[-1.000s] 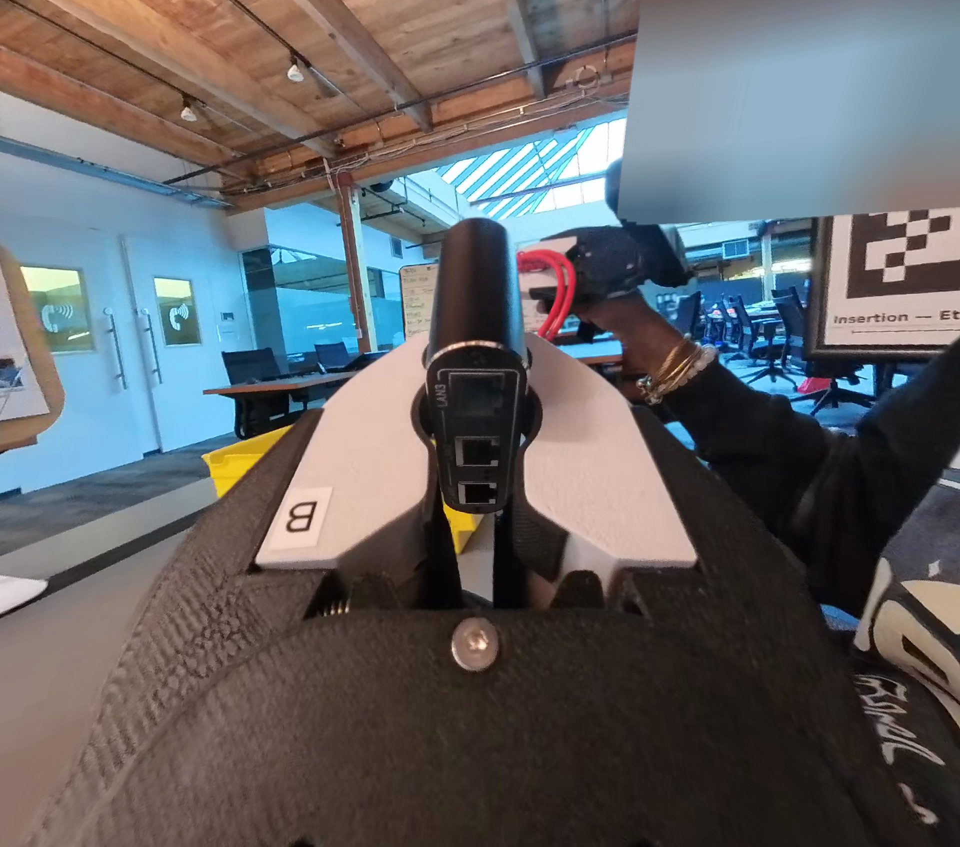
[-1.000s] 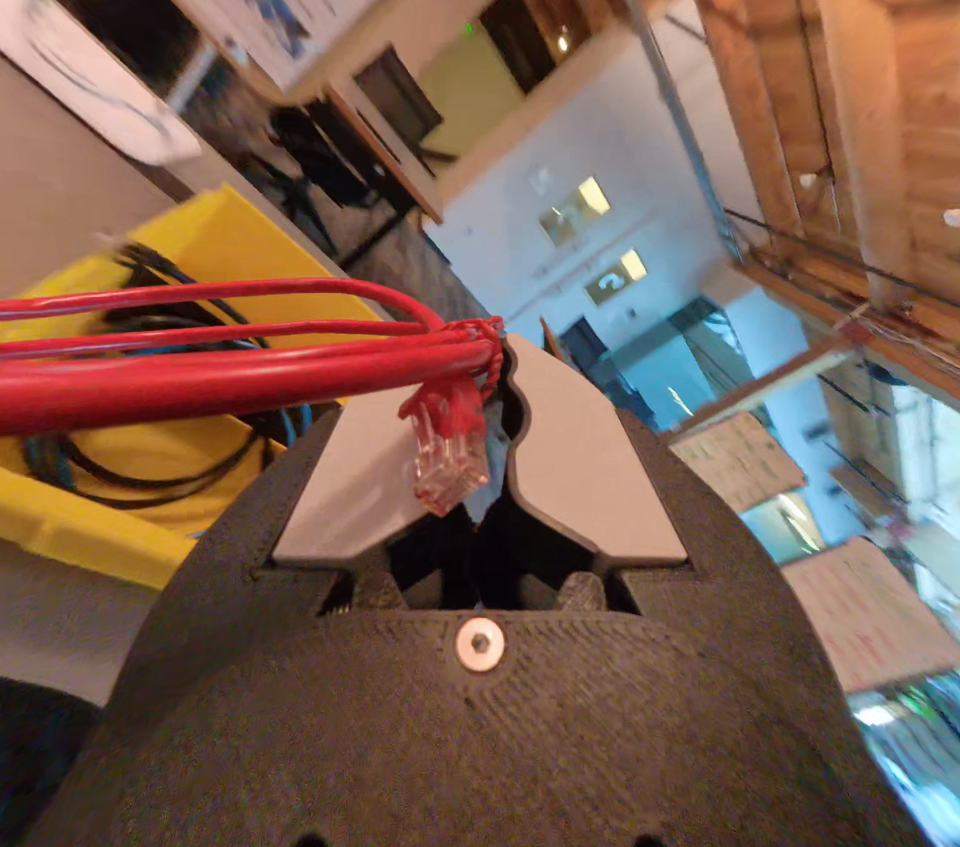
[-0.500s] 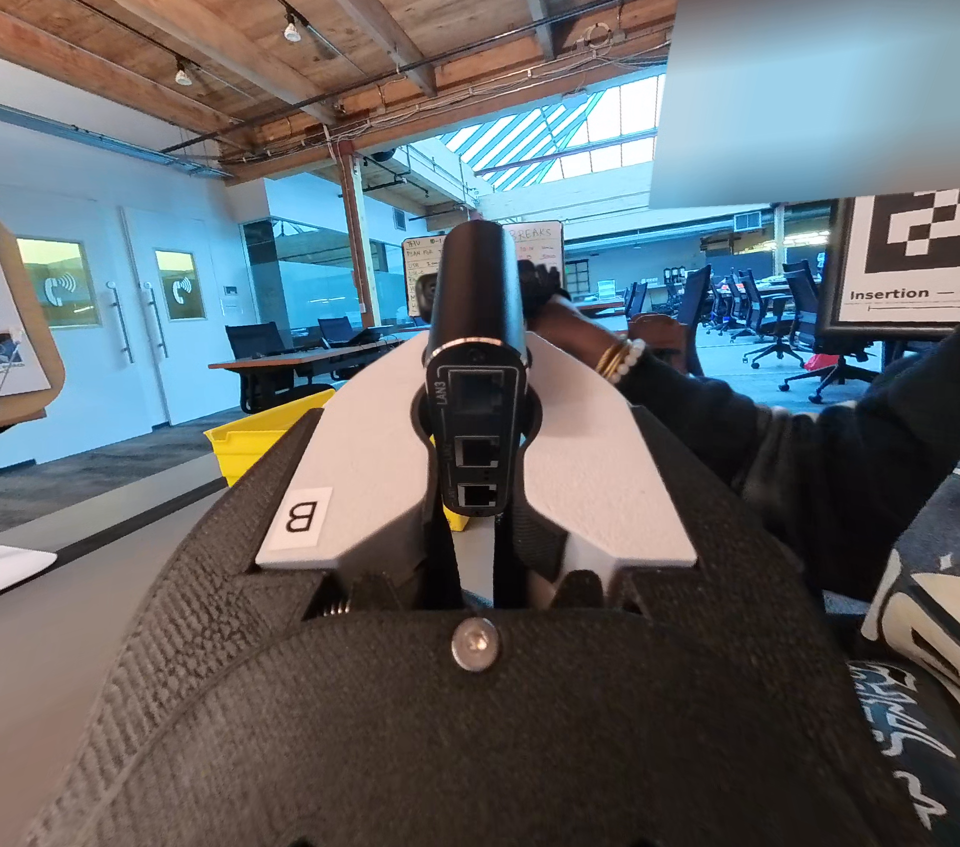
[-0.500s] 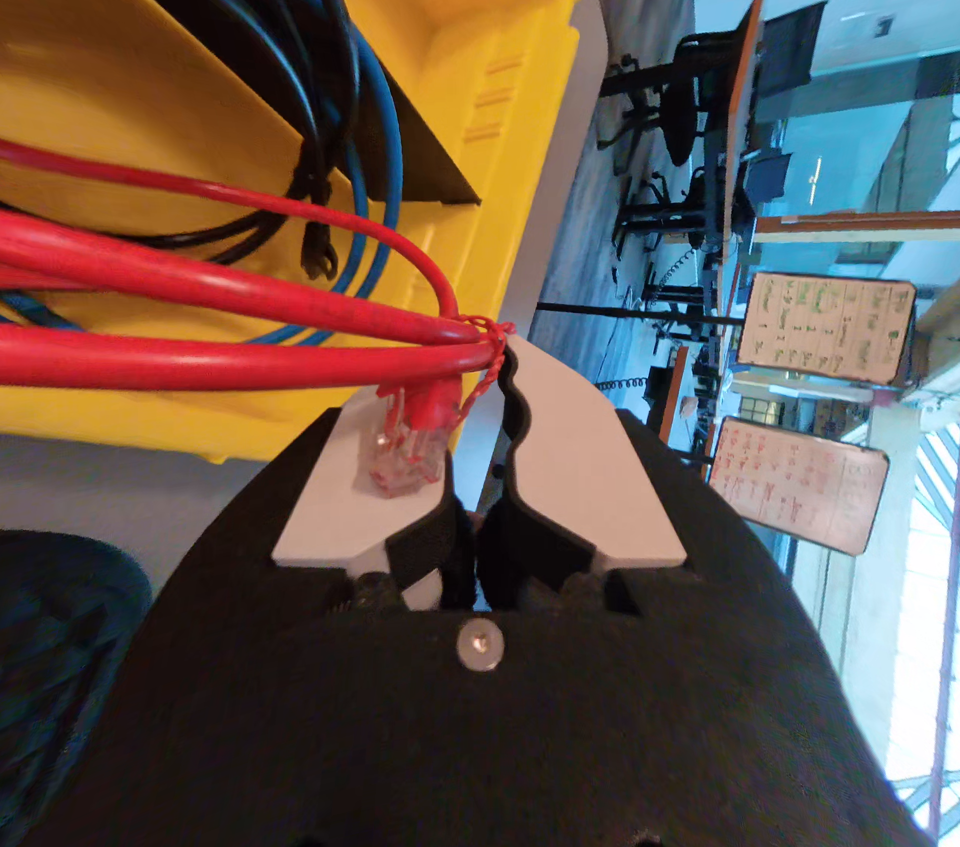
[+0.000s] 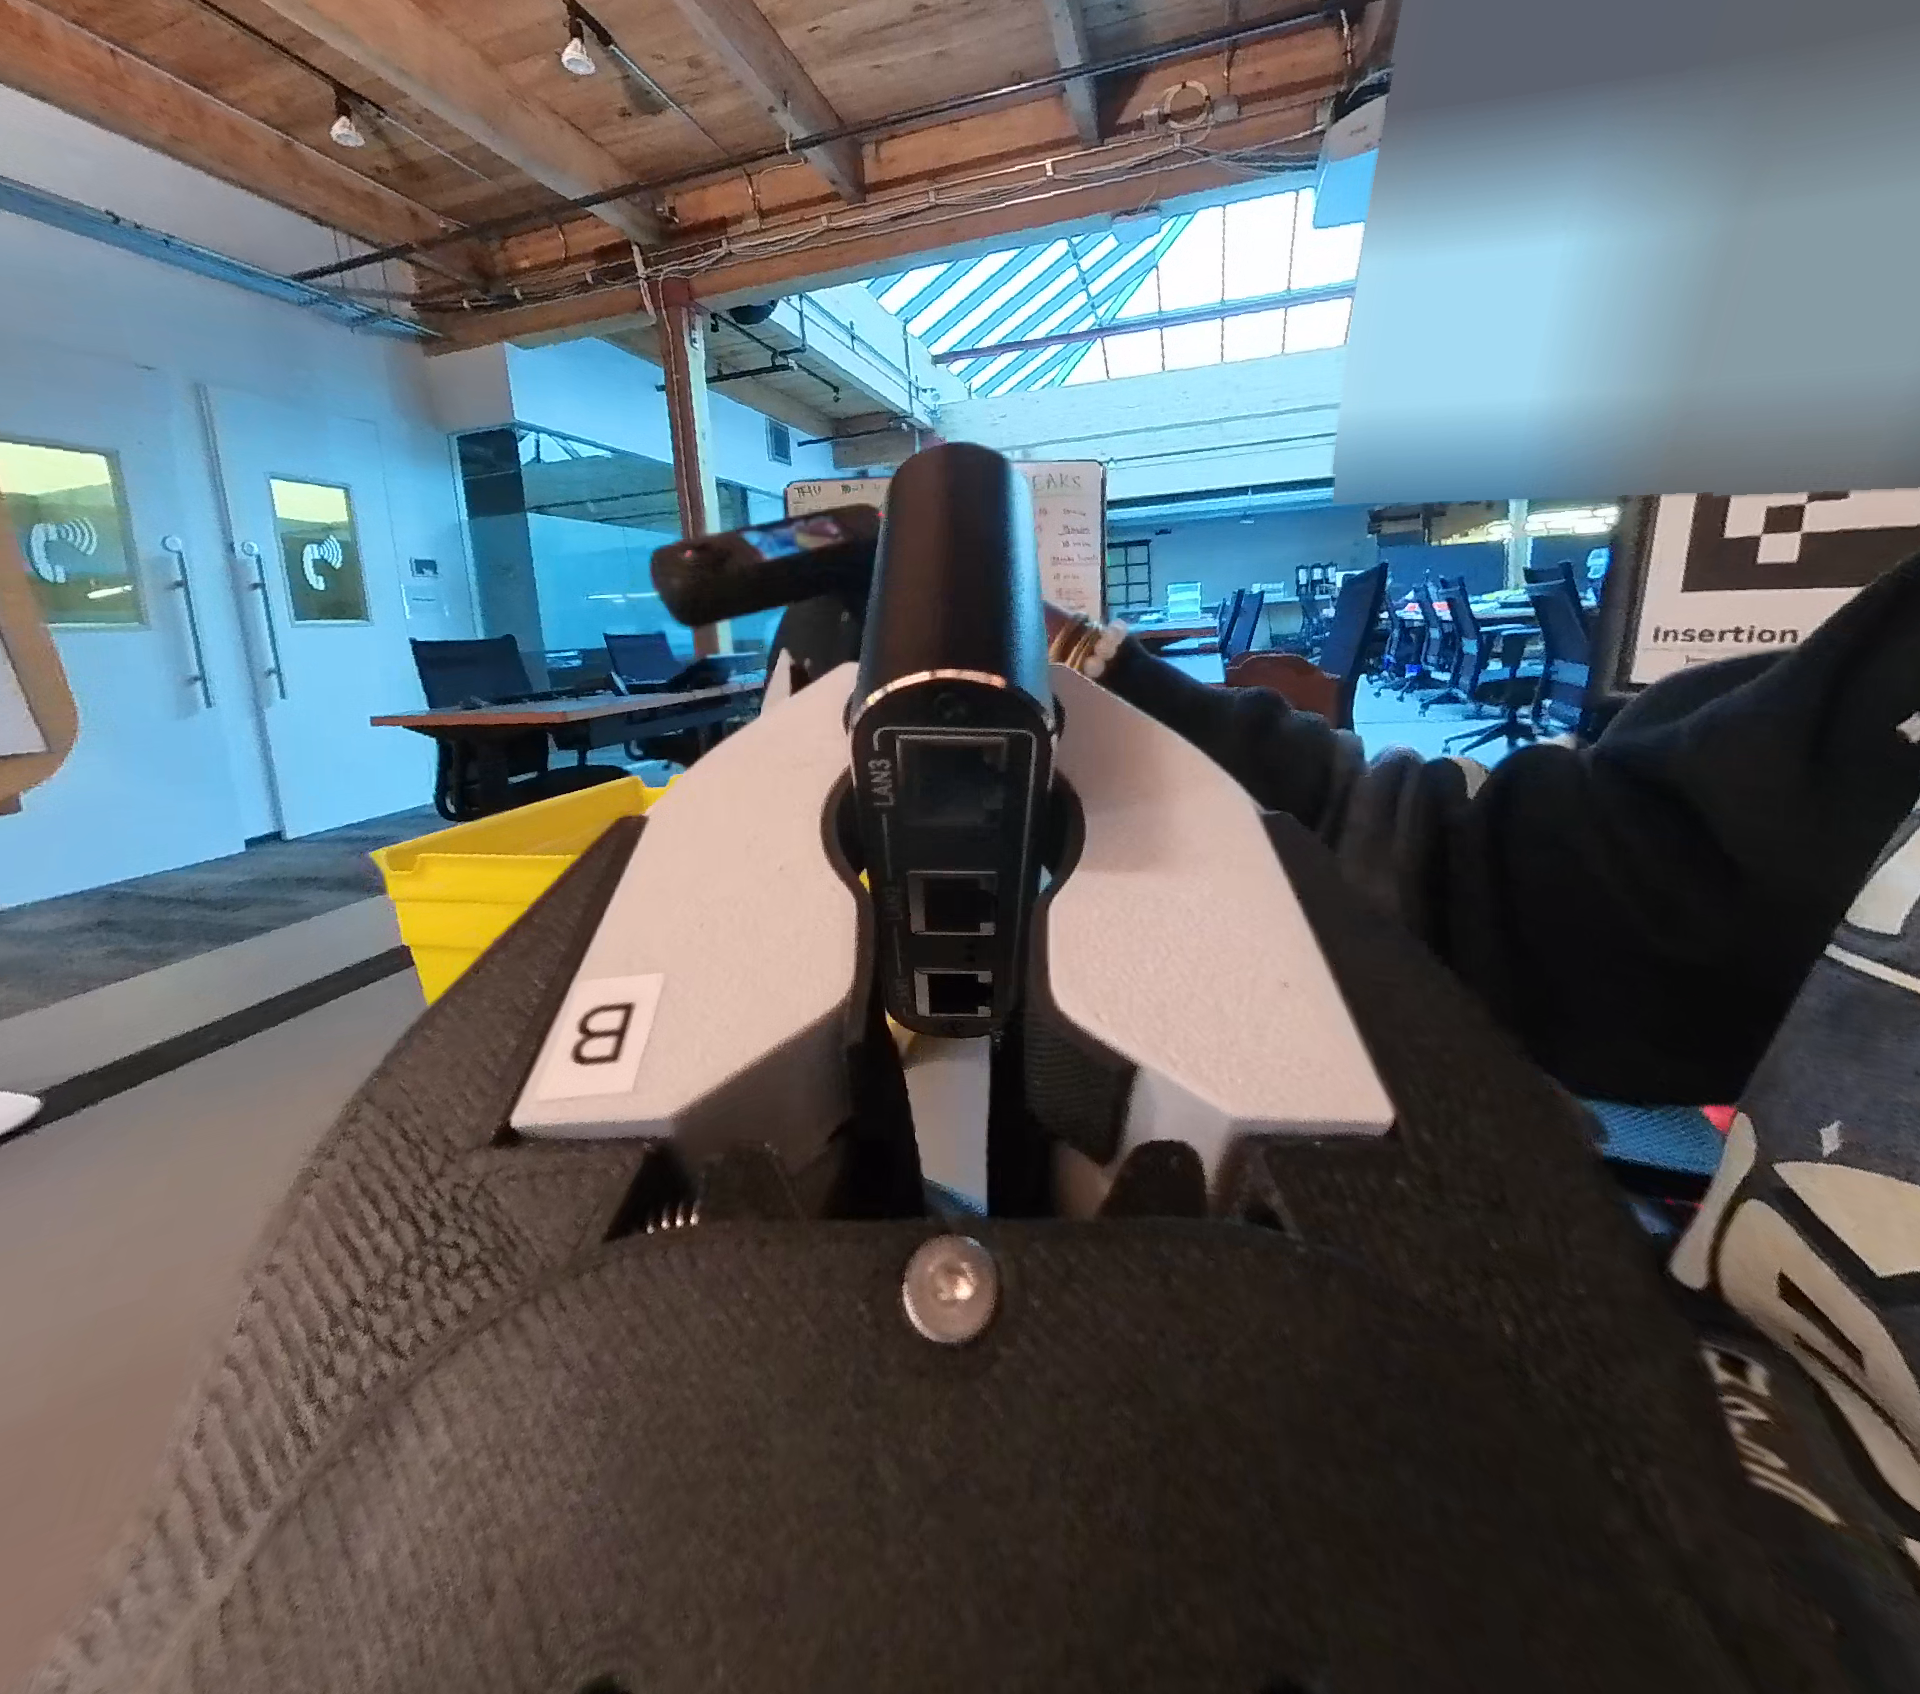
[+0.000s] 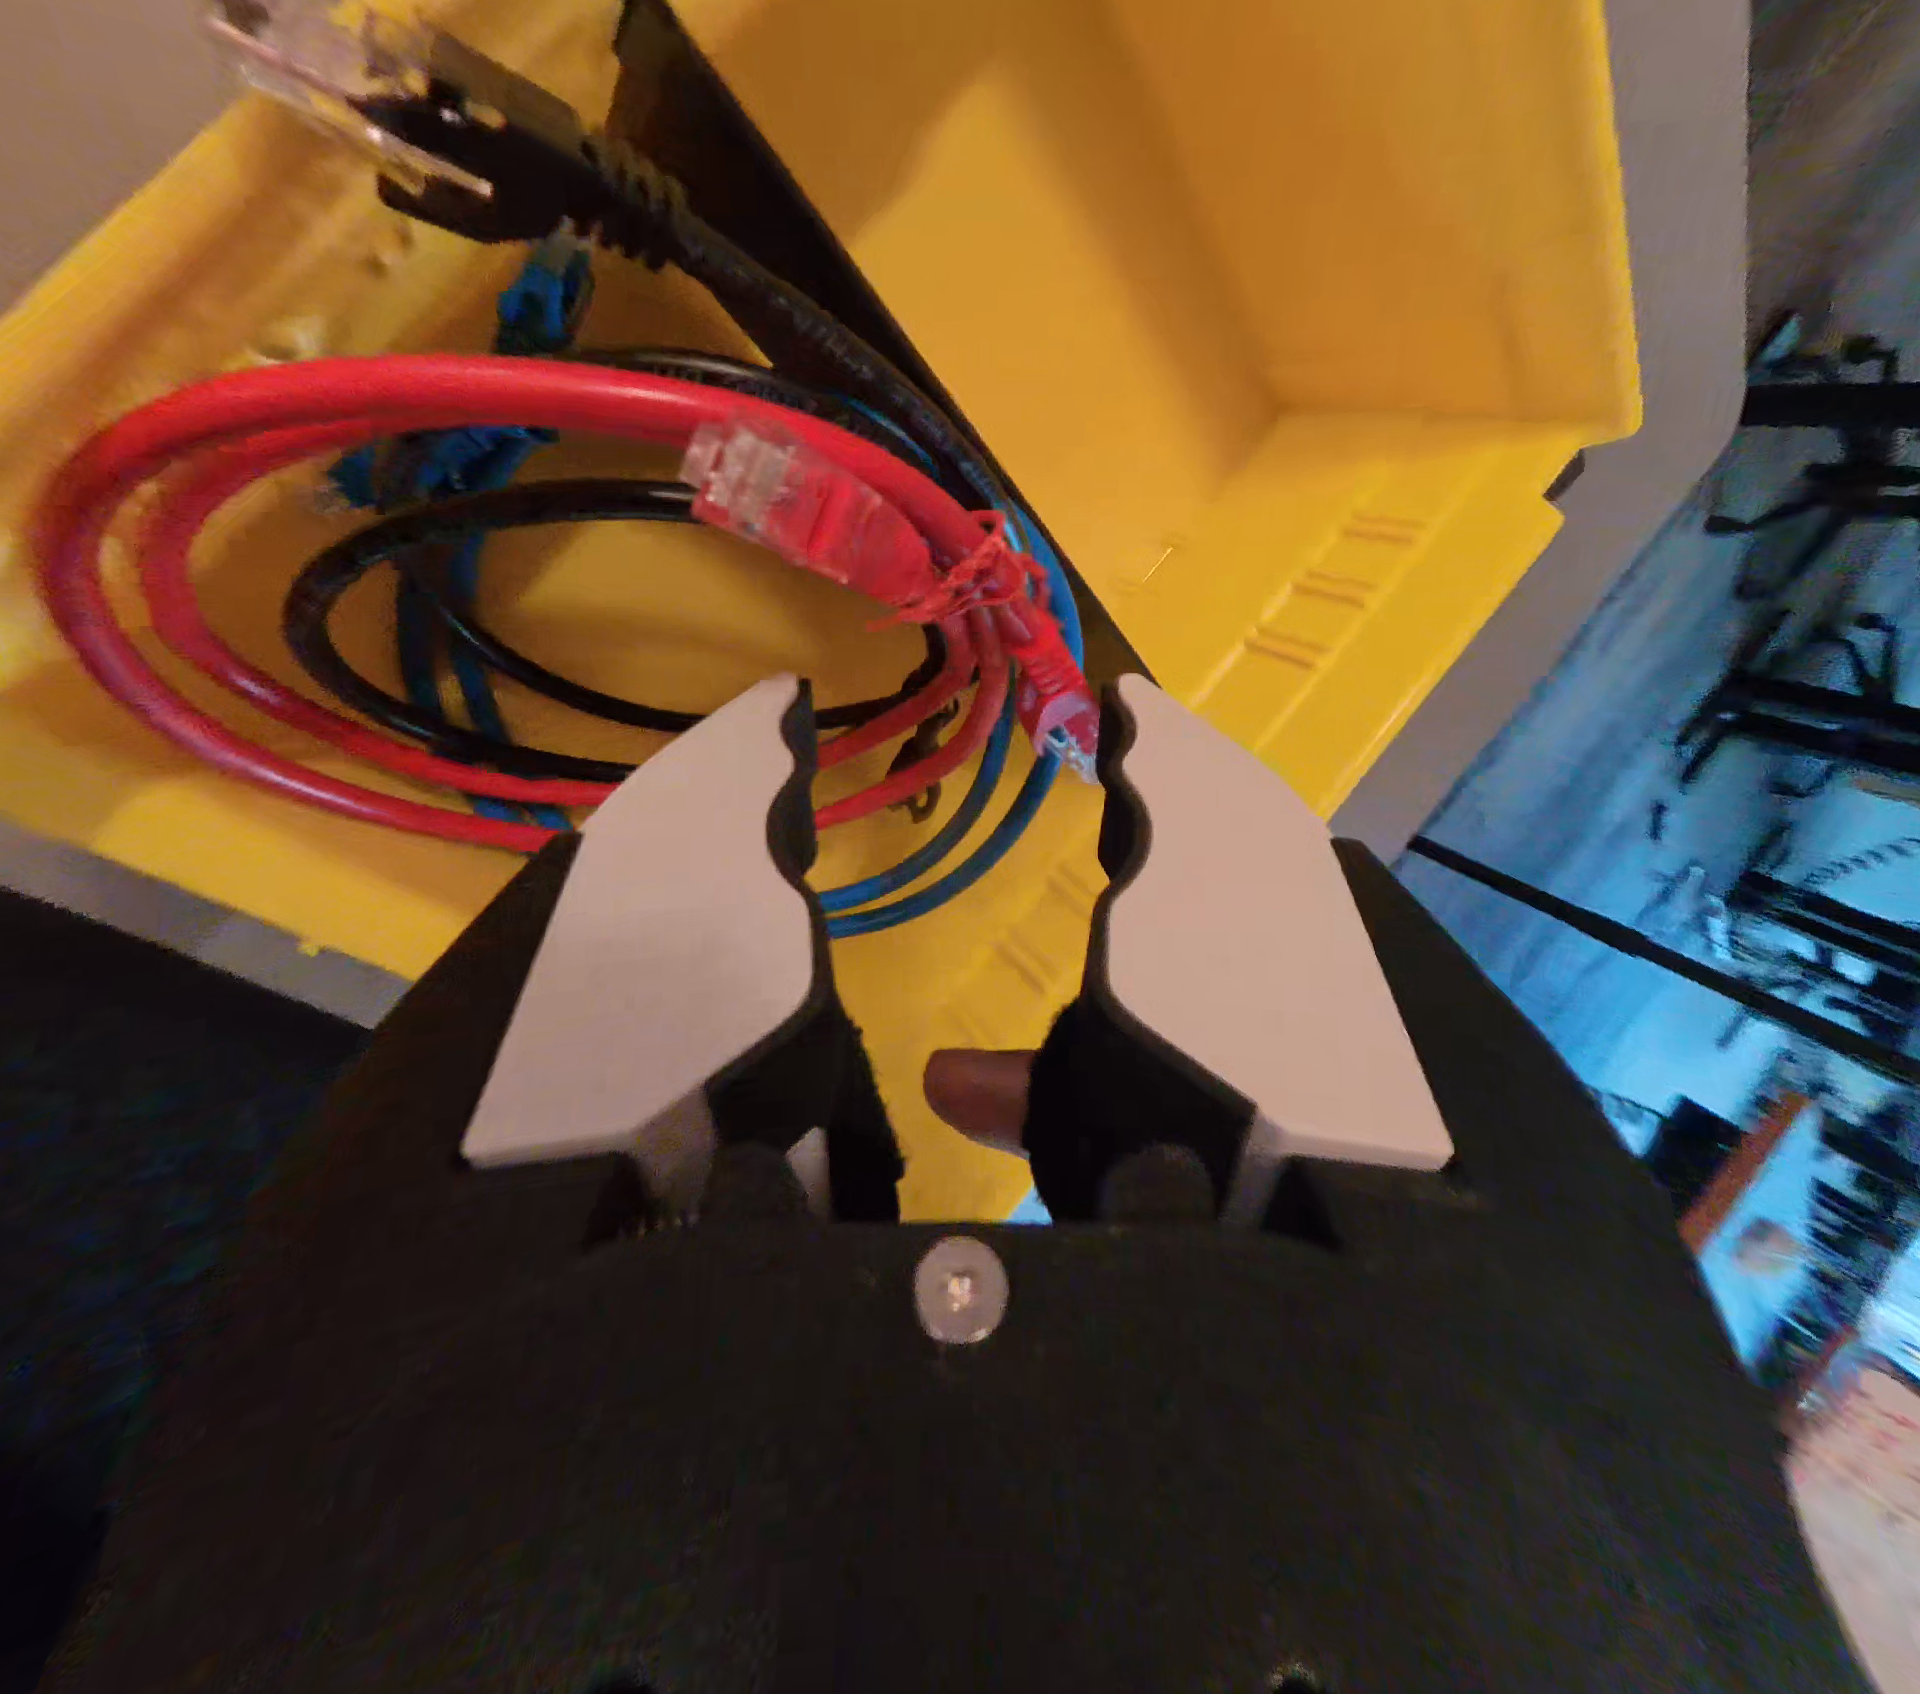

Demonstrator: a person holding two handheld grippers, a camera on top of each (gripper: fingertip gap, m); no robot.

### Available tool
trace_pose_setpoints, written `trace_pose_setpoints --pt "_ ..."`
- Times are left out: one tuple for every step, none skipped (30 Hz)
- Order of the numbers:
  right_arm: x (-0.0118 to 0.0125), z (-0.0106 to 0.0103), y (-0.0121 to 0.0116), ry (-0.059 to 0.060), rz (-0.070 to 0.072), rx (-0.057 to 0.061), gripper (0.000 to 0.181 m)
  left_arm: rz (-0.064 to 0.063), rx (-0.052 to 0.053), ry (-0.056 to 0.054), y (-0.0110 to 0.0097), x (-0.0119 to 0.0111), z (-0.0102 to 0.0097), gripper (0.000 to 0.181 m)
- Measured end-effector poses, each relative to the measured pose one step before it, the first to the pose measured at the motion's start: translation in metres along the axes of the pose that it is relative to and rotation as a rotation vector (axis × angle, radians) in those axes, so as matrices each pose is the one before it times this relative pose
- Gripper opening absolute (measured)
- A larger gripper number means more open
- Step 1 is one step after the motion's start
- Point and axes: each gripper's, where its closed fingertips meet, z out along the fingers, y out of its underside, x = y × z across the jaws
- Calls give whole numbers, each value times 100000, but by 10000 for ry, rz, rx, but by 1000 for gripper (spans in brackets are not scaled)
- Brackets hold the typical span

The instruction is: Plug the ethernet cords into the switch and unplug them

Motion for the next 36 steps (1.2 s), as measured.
trace_pose_setpoints --pt "76 -546 -342 -156 315 523 51 -170 35 12 -40 -84 -36 26" --pt "-210 -720 -656 -312 336 748 53 -205 41 32 -63 -68 -40 26" --pt "-430 -871 -901 -383 291 911 56 -242 42 44 -51 -70 -24 26" --pt "-416 -957 -1121 -259 218 1019 59 -255 35 58 -24 -66 -24 26" --pt "-311 -936 -1262 -101 170 1055 61 -237 29 59 -34 -57 -29 26" --pt "-338 -849 -1194 -90 236 969 61 -207 39 60 -50 -35 -17 26" --pt "-574 -718 -1115 -272 255 861 67 -185 26 84 -31 15 -17 26" --pt "-798 -650 -1318 -390 174 978 76 -189 2 125 15 85 -3 26" --pt "-962 -624 -1676 -425 64 1218 82 -204 -19 141 42 114 33 26" --pt "-1228 -572 -1997 -480 5 1434 86 -154 -5 111 38 89 22 26" --pt "-1601 -431 -2164 -604 11 1561 91 -101 -4 96 11 90 10 26" --pt "-2015 -226 -2161 -800 98 1592 96 -55 -21 96 24 99 14 26" --pt "-2286 19 -1919 -932 160 1495 100 -11 -40 77 55 112 20 26" --pt "-2451 277 -1411 -1026 216 1213 102 30 -70 47 95 85 37 26" --pt "-2217 527 -643 -888 212 725 100 76 -103 22 168 83 61 26" --pt "-1691 774 125 -593 298 224 95 96 -129 38 199 132 82 26" --pt "-1422 943 774 -475 318 -174 90 104 -137 65 211 164 84 26" --pt "-1398 1044 1241 -503 198 -495 83 106 -133 62 204 172 92 26" --pt "-1318 1111 1350 -487 26 -591 73 106 -136 51 209 151 79 26" --pt "-1428 1147 1138 -585 -140 -487 61 103 -140 34 210 123 82 26" --pt "-1434 1114 733 -631 -203 -255 53 96 -149 13 230 83 82 26" --pt "-1106 1045 435 -468 -175 -129 48 97 -159 -1 248 64 71 26" --pt "-662 911 343 -251 -47 -175 44 100 -160 -19 247 30 75 26" --pt "-216 751 343 -30 87 -282 44 97 -151 -21 231 30 82 26" --pt "-12 571 353 58 61 -360 43 84 -141 1 220 51 74 26" --pt "66 377 278 94 -57 -312 38 80 -121 50 185 129 72 26" --pt "262 117 121 203 -213 -211 33 118 -44 145 85 295 40 26" --pt "58 -39 33 52 -187 -216 28 94 39 -10 -50 90 27 26" --pt "132 -132 38 89 -128 -292 23 119 176 -189 -205 -191 -1 27" --pt "376 -288 -156 262 -175 -195 23 78 352 -258 -461 -295 -85 32" --pt "666 -522 -436 427 -242 -36 23 53 438 -353 -614 -470 -172 44" --pt "981 -785 -592 544 -257 24 23 87 409 -510 -585 -740 -226 54" --pt "1391 -997 -674 672 -215 49 23 138 421 -525 -625 -771 -215 65" --pt "1787 -1114 -612 787 -167 4 24 165 419 -464 -663 -658 -198 74" --pt "2091 -1132 -430 845 -140 -74 23 237 437 -422 -674 -571 -156 84" --pt "2278 -1048 -205 823 -102 -158 23 369 487 -409 -705 -494 -150 93"
